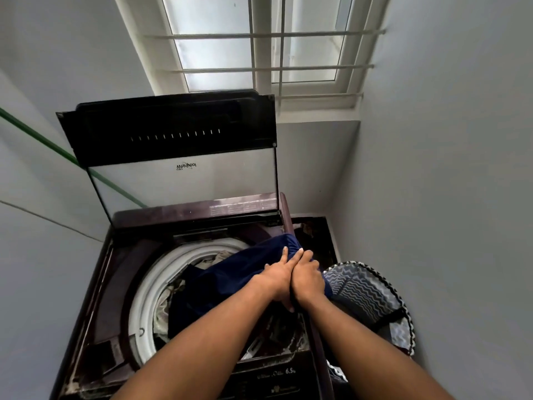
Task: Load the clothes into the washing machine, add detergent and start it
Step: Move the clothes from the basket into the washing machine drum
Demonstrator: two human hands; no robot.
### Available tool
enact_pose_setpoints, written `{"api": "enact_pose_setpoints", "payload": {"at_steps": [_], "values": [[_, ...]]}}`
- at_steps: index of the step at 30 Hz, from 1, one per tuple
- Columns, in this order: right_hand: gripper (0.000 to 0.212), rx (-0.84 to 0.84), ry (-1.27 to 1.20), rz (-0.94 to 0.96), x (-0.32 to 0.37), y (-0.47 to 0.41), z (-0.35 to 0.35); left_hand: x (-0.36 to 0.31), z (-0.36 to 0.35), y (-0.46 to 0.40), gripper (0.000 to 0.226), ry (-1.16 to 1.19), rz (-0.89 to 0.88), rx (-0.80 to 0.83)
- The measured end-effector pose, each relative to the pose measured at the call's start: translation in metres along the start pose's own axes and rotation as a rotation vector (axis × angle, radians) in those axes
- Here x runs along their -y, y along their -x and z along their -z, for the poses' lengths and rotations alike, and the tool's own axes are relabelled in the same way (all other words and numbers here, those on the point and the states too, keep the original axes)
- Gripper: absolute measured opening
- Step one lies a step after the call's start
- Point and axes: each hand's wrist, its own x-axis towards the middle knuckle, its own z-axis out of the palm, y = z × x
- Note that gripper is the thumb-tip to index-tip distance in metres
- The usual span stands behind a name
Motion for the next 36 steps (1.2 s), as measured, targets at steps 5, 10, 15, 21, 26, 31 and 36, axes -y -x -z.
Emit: {"api": "enact_pose_setpoints", "payload": {"at_steps": [5,10,15,21,26,31,36], "values": [[0.034,-0.011,0.078,0.053,0.004,0.008,0.011,0.007,0.007,0.003,0.139,0.040,-0.066,-0.047],[0.038,0.135,0.153,0.064,0.017,0.019,0.038,0.024,-0.006,0.026,0.078,0.355,-0.208,-0.374],[0.041,0.138,0.000,0.142,0.086,0.040,0.051,0.044,0.009,0.064,0.056,0.612,-0.152,-0.623],[0.011,0.273,-0.199,0.367,0.182,0.079,0.039,0.101,0.038,0.120,0.032,0.799,0.019,-0.987],[0.015,0.273,-0.203,0.528,0.210,0.087,-0.019,0.153,0.030,0.140,0.038,0.676,0.142,-1.131],[0.024,0.395,-0.234,0.406,0.184,0.072,-0.082,0.184,-0.004,0.132,0.066,0.541,0.227,-0.767],[0.044,0.601,-0.051,0.283,0.137,0.065,-0.092,0.180,-0.034,0.111,0.075,0.480,0.281,-0.280]]}}
